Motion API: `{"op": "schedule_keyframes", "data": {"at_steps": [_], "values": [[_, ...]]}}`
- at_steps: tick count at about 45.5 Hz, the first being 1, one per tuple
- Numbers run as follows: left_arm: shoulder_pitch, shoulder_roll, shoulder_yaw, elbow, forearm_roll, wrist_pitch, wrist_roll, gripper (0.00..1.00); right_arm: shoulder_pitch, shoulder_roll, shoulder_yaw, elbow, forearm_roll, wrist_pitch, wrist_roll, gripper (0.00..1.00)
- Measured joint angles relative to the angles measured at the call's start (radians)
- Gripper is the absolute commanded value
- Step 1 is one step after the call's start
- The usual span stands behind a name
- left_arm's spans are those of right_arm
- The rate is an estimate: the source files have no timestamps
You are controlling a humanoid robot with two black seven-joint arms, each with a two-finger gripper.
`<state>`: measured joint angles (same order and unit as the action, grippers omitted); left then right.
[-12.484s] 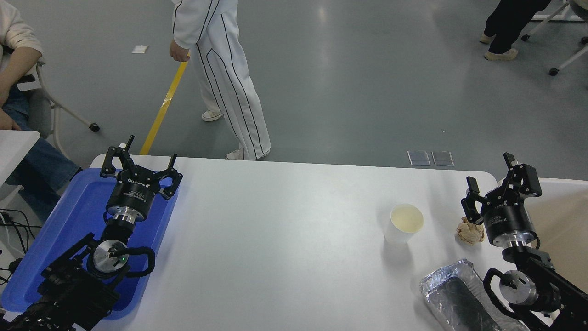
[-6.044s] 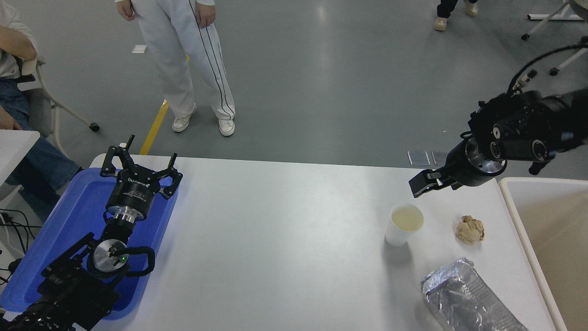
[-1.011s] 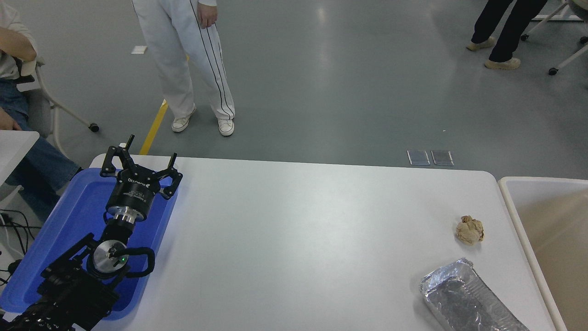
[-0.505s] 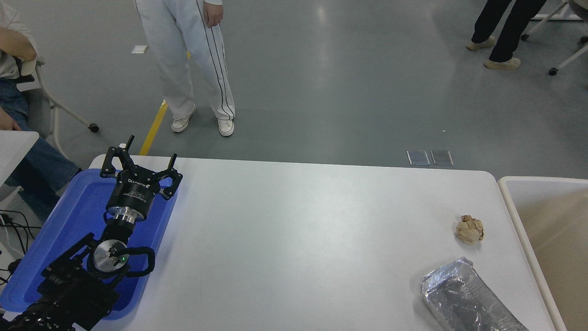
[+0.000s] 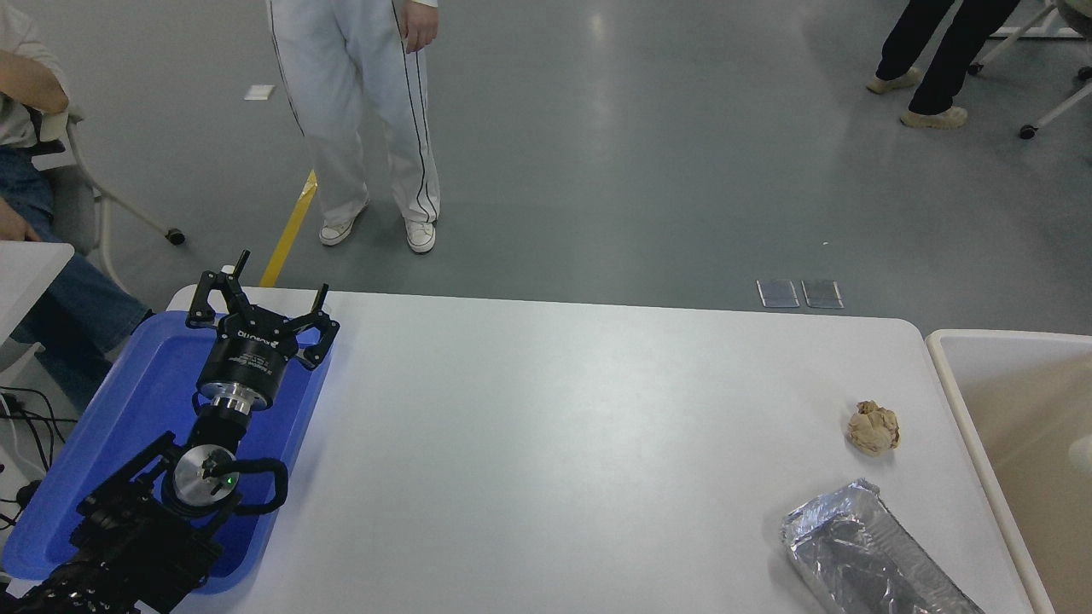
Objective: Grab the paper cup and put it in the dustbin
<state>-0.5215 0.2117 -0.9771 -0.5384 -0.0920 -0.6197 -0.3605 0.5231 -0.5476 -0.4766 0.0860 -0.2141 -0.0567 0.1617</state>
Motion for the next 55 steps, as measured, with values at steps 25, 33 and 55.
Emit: {"op": "schedule_keyframes", "data": {"at_steps": [25, 33, 55], "values": [[0.0, 0.0, 0.0, 0.0, 0.0, 0.0, 0.0, 1.0, -0.043, 0.043, 0.008, -0.004, 0.008, -0.2, 0.001, 0.63], [0.0, 0.0, 0.0, 0.0, 0.0, 0.0, 0.0, 1.0, -0.048, 0.045, 0.008, -0.005, 0.008, -0.219, 0.001, 0.69], [0.0, 0.0, 0.0, 0.0, 0.0, 0.0, 0.0, 1.0, 0.005, -0.096, 0.037, 0.226, -0.009, -0.215, 0.001, 0.73]]}}
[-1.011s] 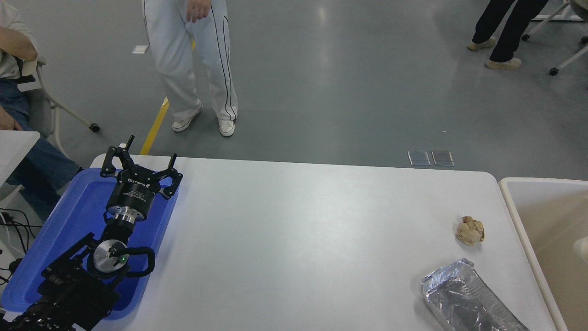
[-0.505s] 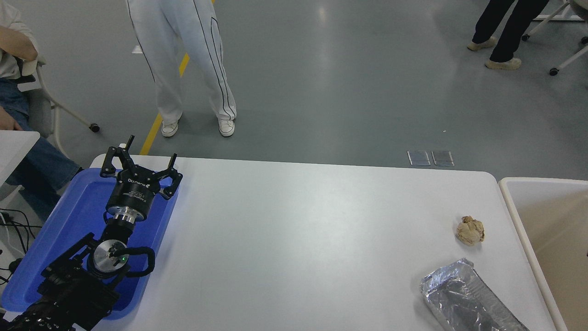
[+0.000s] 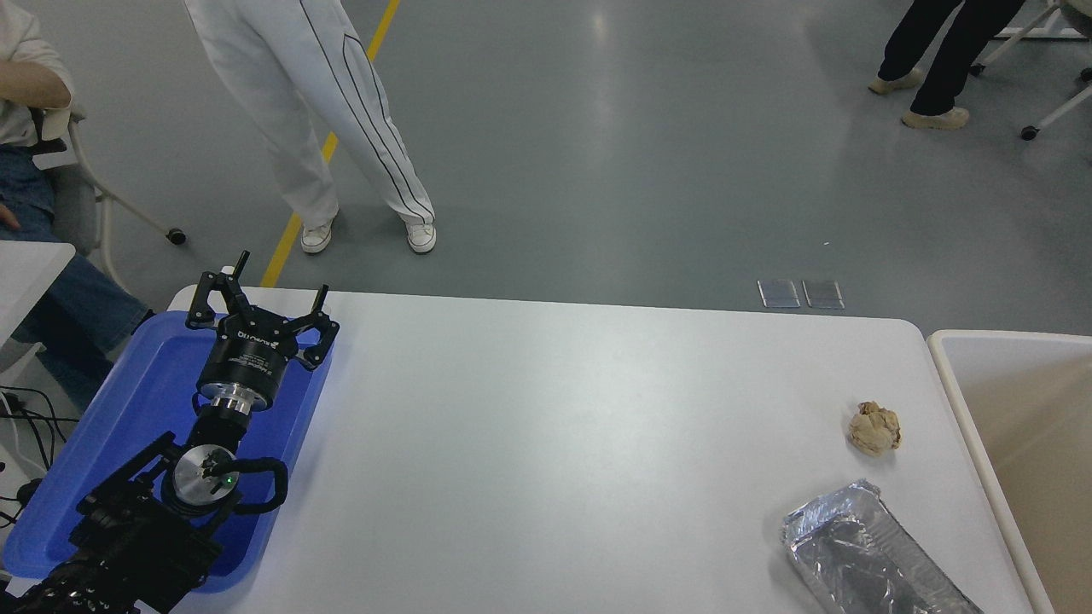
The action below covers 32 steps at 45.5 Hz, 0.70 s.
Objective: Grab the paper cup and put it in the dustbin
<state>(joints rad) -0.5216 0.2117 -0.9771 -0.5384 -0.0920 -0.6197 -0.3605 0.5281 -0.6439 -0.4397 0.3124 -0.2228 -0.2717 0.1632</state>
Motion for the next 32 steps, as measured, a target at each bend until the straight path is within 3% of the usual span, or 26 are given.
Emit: {"op": "schedule_keyframes", "data": {"at_steps": [13, 19, 32], "values": [[0.0, 0.0, 0.0, 0.0, 0.0, 0.0, 0.0, 1.0, 0.091, -0.149, -0.005, 0.26, -0.065, 0.015, 0.0, 0.81], [0.0, 0.0, 0.0, 0.0, 0.0, 0.0, 0.0, 1.0, 0.131, -0.208, -0.008, 0.363, -0.082, 0.047, -0.001, 0.99], [0.0, 0.0, 0.0, 0.0, 0.0, 0.0, 0.0, 1.0, 0.284, -0.312, -0.113, 0.531, -0.094, 0.181, -0.001, 1.0]]}}
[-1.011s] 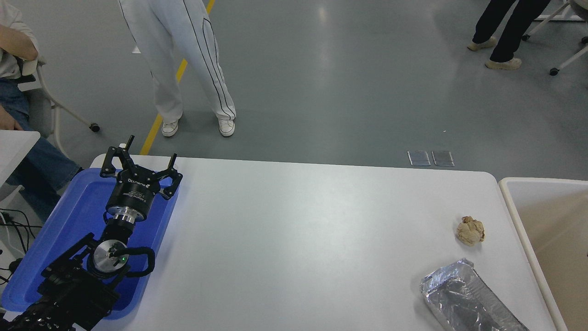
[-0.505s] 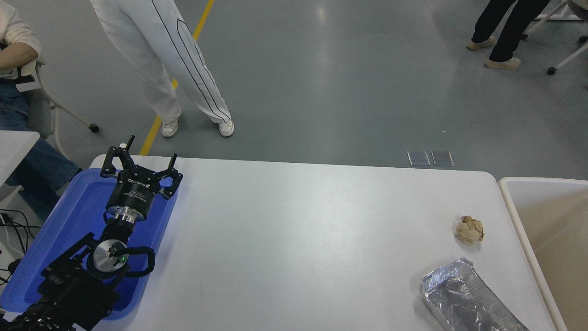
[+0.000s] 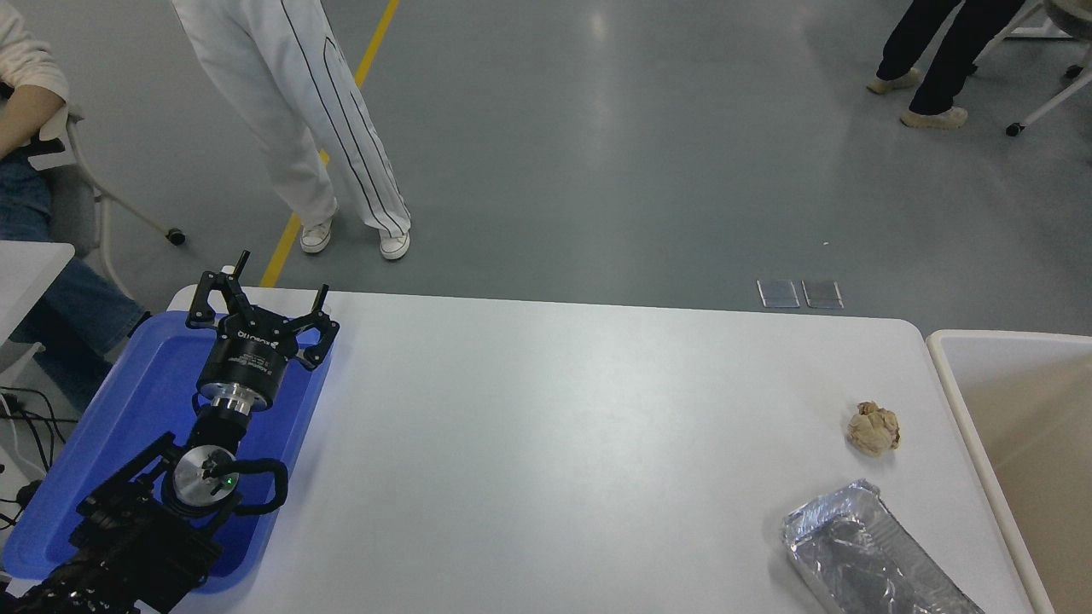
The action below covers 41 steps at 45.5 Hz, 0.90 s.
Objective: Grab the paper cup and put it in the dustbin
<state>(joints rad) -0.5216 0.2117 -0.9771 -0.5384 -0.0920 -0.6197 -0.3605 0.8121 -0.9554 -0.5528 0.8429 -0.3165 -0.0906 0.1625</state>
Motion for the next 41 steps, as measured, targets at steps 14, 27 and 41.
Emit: {"op": "schedule_keyframes", "data": {"at_steps": [14, 27, 41], "values": [[0.0, 0.0, 0.0, 0.0, 0.0, 0.0, 0.0, 1.0, 0.313, -0.023, -0.316, 0.061, -0.004, 0.361, 0.0, 1.0], [0.0, 0.0, 0.0, 0.0, 0.0, 0.0, 0.0, 1.0, 0.615, 0.013, -0.574, 0.079, -0.006, 0.699, 0.0, 1.0], [0.0, 0.0, 0.0, 0.0, 0.0, 0.0, 0.0, 1.0, 1.02, 0.147, -0.876, 0.196, 0.001, 0.836, 0.0, 1.0]]}}
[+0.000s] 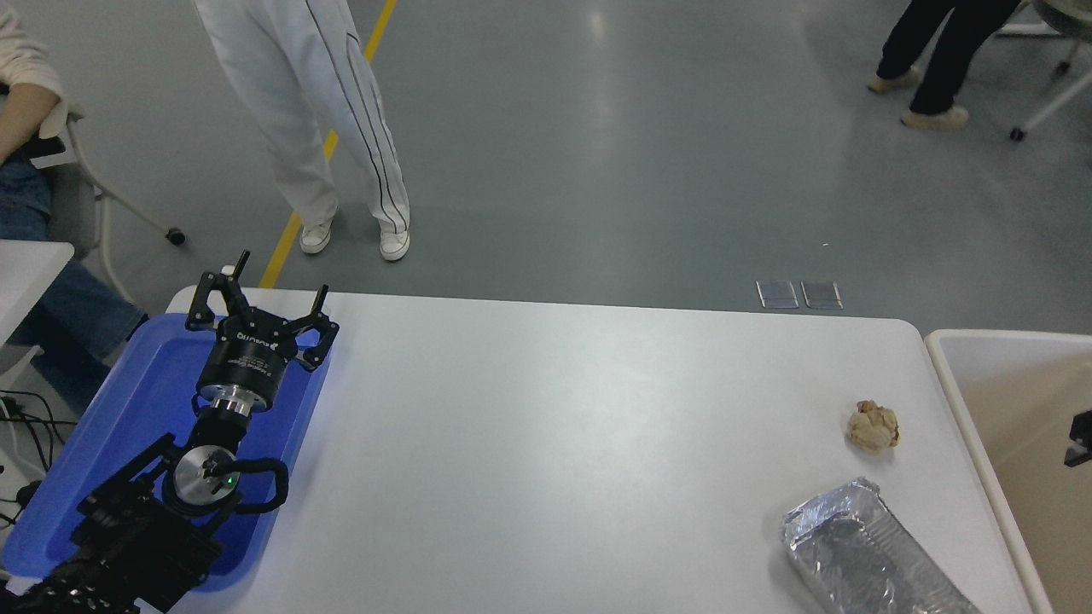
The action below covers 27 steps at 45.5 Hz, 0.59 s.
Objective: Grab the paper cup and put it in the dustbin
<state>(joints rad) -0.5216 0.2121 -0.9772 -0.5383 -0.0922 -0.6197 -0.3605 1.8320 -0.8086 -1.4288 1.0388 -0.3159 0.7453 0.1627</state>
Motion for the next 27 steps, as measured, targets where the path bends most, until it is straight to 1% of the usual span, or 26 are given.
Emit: {"op": "schedule_keyframes", "data": {"at_steps": [9, 19, 27], "values": [[0.0, 0.0, 0.0, 0.0, 0.0, 0.0, 0.0, 1.0, 0.2, 0.073, -0.052, 0.051, -0.004, 0.024, 0.0, 1.0], [0.0, 0.0, 0.0, 0.0, 0.0, 0.0, 0.0, 1.0, 0.367, 0.215, -0.056, 0.105, -0.036, 0.034, 0.0, 1.0], [0.0, 0.0, 0.0, 0.0, 0.0, 0.0, 0.0, 1.0, 0.456, 0.322, 0.009, 0.134, -0.048, 0.038, 0.0, 1.0]]}}
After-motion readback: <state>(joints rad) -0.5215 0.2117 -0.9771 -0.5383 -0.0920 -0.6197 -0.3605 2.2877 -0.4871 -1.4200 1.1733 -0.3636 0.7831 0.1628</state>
